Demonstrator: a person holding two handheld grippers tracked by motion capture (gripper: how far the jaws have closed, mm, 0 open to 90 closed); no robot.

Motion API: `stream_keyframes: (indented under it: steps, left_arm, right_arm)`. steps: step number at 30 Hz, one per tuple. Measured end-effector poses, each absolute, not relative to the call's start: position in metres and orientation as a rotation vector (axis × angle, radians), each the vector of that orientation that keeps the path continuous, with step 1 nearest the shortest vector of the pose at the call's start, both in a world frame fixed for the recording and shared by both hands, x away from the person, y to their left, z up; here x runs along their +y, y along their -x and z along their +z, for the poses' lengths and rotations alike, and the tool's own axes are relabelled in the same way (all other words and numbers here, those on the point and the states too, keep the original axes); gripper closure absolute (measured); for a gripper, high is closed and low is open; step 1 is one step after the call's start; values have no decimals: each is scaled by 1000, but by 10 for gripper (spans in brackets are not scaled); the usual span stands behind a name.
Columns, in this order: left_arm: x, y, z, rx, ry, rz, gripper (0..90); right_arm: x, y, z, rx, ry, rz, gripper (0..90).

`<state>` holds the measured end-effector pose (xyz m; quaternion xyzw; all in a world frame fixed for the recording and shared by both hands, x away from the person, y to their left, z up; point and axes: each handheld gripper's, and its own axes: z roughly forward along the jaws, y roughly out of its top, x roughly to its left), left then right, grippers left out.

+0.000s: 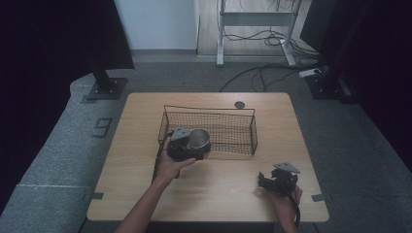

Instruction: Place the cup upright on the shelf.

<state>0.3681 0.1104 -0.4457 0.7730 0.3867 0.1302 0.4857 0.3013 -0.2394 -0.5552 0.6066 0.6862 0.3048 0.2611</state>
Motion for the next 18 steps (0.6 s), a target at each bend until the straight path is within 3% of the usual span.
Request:
stream_keyframes:
  steps: [18]
  left_arm:
    - [112, -382, -438, 961, -1883, 349, 179]
  right_arm:
    - [-239, -301, -555, 1858, -1640, 825, 111]
